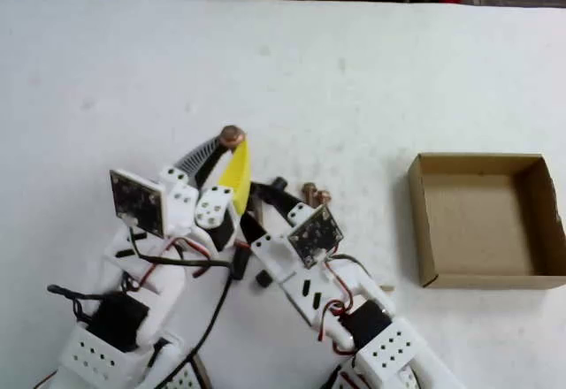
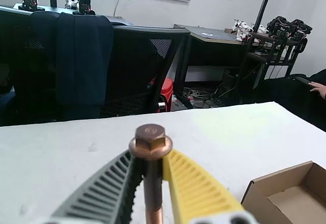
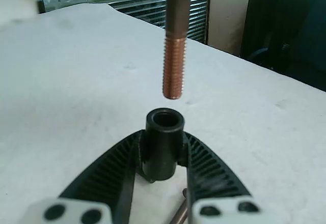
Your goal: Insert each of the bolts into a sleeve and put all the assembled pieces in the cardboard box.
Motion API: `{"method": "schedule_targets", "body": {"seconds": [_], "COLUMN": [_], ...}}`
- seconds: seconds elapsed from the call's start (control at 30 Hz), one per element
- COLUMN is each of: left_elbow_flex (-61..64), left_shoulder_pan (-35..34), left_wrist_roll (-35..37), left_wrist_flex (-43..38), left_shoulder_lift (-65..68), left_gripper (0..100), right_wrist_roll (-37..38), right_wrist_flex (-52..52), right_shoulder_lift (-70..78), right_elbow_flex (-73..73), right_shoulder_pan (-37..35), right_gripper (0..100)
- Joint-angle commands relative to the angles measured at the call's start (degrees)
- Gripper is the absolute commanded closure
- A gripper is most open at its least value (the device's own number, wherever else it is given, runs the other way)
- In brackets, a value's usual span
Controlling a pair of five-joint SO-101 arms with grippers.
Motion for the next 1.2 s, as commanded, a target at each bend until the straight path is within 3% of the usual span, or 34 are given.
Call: {"method": "schedule_targets", "body": {"seconds": [0.0,0.17,0.7,0.97,1.17], "left_elbow_flex": [-0.9,-2.5,-3.2,0.9,1.2], "left_shoulder_pan": [1.0,3.9,4.0,3.9,3.8], "left_wrist_roll": [0.8,0.7,0.5,0.3,-8.9], "left_wrist_flex": [-0.9,4.6,12.6,13.0,13.5], "left_shoulder_lift": [-1.4,-1.4,-1.4,-1.4,-1.4], "left_gripper": [98,98,98,98,98], "right_wrist_roll": [-0.2,-0.2,-0.1,-0.1,-0.1], "right_wrist_flex": [-1.5,-1.5,-1.5,-1.5,-1.5], "right_shoulder_lift": [-1.0,-1.0,-1.0,-1.0,-1.0], "right_elbow_flex": [0.4,0.4,0.4,0.4,0.4], "right_shoulder_pan": [0.0,0.0,0.0,0.0,0.0], "right_gripper": [98.1,98.1,98.1,98.1,98.1]}}
